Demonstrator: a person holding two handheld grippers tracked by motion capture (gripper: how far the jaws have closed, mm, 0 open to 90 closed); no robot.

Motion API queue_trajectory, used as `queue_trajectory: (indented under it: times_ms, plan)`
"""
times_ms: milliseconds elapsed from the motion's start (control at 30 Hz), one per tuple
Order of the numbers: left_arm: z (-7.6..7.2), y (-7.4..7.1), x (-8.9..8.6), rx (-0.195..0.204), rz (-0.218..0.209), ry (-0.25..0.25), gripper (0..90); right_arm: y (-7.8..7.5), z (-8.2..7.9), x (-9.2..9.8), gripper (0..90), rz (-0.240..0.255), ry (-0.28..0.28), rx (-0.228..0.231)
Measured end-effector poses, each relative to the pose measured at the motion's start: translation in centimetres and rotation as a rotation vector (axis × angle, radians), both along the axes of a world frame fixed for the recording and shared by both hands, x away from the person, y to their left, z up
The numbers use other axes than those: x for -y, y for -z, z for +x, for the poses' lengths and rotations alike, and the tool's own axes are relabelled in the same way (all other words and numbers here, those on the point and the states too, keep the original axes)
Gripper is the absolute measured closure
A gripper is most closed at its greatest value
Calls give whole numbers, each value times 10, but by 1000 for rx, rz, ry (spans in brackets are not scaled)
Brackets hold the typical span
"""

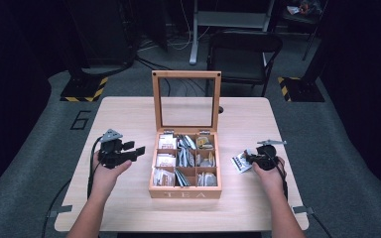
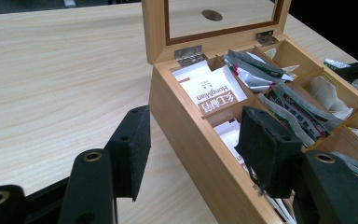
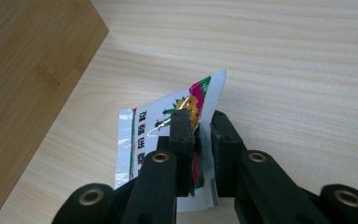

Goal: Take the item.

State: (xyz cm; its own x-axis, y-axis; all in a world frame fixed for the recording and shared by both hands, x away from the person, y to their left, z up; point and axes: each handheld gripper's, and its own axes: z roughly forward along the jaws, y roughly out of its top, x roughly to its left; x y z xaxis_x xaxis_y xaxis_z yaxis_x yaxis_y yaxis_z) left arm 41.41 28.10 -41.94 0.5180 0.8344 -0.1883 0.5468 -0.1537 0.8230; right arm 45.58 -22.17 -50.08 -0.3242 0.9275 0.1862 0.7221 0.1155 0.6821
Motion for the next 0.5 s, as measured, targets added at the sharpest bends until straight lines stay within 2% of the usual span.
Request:
queue_trajectory:
  times_ms: [200,300,500]
  plan:
    - [0,0,-1,4,0,0,438,1,1,2,778,-2,-2,-3]
    - [0,0,-1,6,-2,-3,438,1,1,4,733,-8,1,4]
    - [0,0,-2,8,-7,-7,429,-2,0,8,620,3,42,-13]
